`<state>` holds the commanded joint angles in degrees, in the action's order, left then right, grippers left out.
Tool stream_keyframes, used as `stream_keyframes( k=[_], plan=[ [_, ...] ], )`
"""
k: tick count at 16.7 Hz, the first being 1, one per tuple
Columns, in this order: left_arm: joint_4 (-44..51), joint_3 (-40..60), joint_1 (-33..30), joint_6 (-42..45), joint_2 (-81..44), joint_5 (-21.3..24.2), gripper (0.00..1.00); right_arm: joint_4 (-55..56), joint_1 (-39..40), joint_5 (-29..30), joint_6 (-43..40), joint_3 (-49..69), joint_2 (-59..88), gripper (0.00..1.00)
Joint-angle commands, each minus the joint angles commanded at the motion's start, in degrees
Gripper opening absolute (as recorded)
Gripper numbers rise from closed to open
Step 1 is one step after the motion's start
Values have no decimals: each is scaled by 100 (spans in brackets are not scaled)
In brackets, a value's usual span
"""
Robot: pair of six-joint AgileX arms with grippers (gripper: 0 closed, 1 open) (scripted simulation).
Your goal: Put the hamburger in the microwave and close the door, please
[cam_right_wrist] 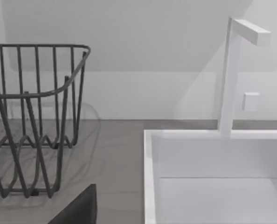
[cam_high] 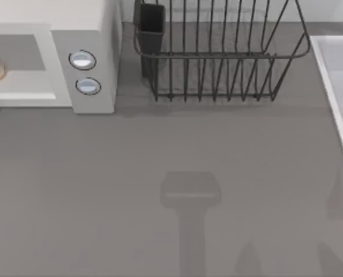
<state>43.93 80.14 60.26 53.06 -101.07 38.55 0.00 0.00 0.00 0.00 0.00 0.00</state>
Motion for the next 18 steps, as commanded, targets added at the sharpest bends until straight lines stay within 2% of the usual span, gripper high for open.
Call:
stream_keyframes(
  k=[7,15,18],
  plan=[
    [-100,-108,-22,-1,-34,-12,0,0,0,0,0,0,0,100],
    [-1916,-1266,5,20,-532,7,0,0,0,0,0,0,0,100],
    [-2188,-1520,17,31,-686,16,0,0,0,0,0,0,0,100]
  ],
)
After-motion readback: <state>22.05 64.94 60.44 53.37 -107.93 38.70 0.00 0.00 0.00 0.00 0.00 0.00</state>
